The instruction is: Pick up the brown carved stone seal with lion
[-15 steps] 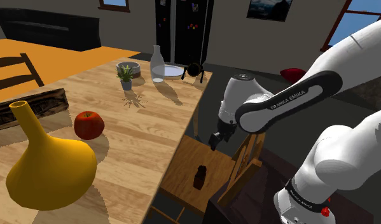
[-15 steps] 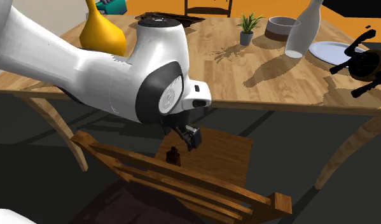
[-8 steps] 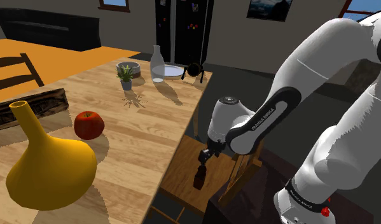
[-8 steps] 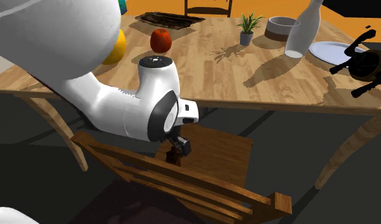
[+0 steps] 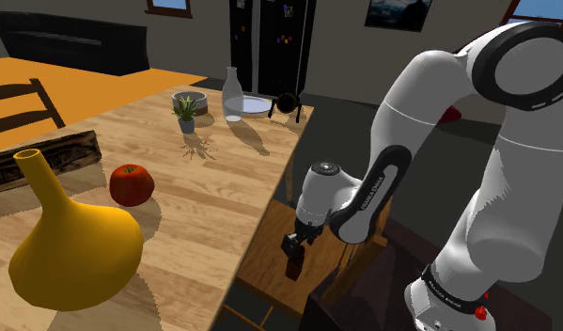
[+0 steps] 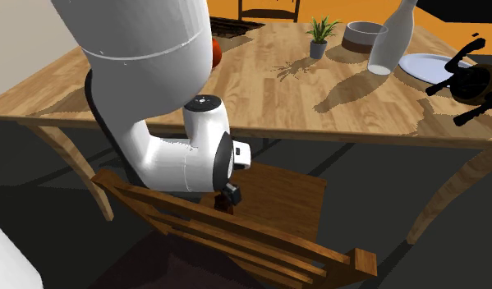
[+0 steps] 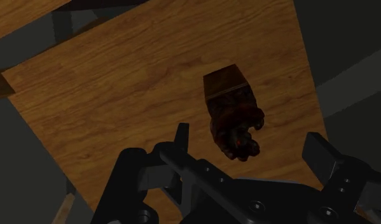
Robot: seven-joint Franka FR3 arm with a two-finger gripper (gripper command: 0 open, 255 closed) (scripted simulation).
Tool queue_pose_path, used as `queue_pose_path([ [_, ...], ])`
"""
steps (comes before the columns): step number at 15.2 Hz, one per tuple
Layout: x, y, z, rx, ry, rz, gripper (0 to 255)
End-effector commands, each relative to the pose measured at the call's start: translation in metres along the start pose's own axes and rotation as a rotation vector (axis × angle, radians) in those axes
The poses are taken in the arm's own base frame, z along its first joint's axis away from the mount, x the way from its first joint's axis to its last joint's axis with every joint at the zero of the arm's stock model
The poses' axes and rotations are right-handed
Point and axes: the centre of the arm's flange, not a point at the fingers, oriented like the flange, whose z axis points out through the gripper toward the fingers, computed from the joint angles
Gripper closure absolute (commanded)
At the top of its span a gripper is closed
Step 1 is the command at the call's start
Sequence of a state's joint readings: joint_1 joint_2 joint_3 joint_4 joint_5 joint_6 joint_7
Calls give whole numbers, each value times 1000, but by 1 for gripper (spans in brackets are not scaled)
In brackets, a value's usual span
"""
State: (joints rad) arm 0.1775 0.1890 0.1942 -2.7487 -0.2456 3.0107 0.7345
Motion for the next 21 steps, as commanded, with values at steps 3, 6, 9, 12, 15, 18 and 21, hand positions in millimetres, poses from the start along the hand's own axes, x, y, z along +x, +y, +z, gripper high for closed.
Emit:
queue_pose_path([
  [3, -12, 2, 32, -13, -18, -50, 0],
  [6, -11, 0, 32, -14, -18, -50, 255],
  [9, -12, 4, 34, -12, -18, -49, 255],
  [12, -13, 3, 34, -13, -17, -49, 255],
  [15, -12, 2, 32, -13, -18, -50, 255],
  [18, -11, 2, 16, -13, -18, -50, 255],
  [21, -10, 1, 1, -13, -18, -50, 255],
])
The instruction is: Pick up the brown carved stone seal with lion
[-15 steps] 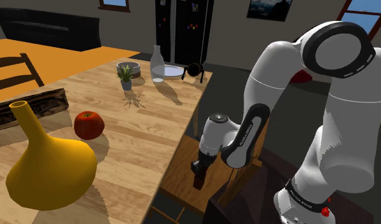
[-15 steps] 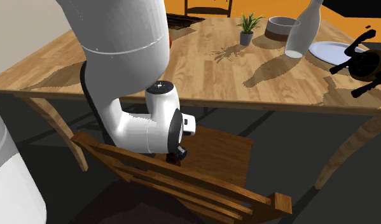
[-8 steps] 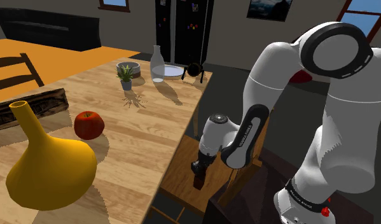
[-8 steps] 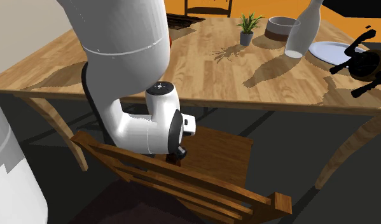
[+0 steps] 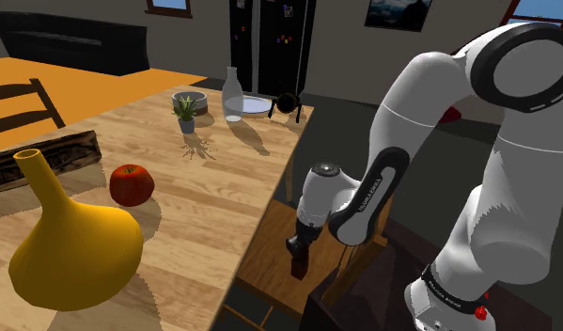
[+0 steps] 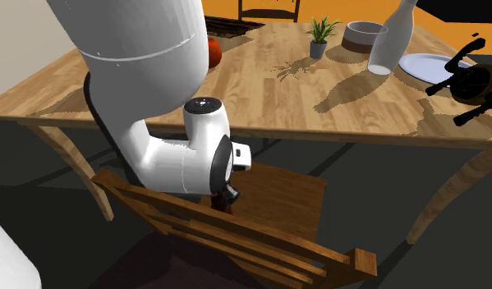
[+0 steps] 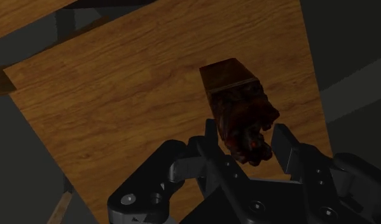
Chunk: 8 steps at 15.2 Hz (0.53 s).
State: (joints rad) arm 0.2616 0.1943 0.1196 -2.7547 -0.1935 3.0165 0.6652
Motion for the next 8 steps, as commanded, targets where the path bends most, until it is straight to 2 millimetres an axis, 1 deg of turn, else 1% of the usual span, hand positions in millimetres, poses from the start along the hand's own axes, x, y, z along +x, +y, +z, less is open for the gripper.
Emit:
queue_pose_path([
  [1, -8, -2, -8, -4, -12, -20, 255],
  [8, -6, -3, -45, -4, -12, -20, 255],
])
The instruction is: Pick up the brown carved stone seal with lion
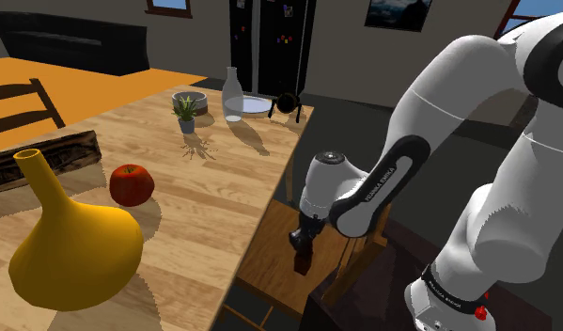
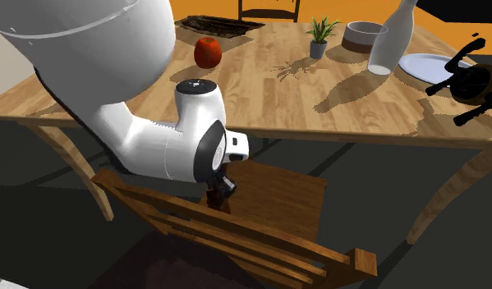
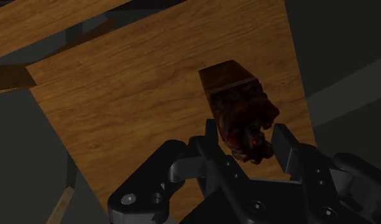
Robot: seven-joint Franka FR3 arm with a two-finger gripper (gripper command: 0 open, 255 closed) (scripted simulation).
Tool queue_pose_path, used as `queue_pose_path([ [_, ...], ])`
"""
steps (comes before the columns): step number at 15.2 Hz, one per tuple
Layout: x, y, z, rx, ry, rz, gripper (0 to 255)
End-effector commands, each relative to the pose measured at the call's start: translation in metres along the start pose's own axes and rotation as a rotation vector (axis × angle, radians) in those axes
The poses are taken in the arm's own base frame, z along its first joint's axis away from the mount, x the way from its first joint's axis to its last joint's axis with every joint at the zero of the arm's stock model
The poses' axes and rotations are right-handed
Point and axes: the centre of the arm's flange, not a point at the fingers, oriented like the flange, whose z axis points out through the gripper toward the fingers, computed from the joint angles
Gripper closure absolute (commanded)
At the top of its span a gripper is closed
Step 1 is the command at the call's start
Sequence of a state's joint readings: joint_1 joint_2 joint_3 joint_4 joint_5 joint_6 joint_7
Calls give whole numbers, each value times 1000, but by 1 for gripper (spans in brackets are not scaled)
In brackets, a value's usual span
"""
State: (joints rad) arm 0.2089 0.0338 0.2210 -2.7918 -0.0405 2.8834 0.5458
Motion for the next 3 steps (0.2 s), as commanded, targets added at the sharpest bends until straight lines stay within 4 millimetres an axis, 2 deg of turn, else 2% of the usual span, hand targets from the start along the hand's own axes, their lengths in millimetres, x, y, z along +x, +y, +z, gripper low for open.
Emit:
queue_pose_path([
  [1, 0, -1, -11, 0, -1, -2, 255],
  [3, 0, -1, -12, 0, -1, -2, 255],
])
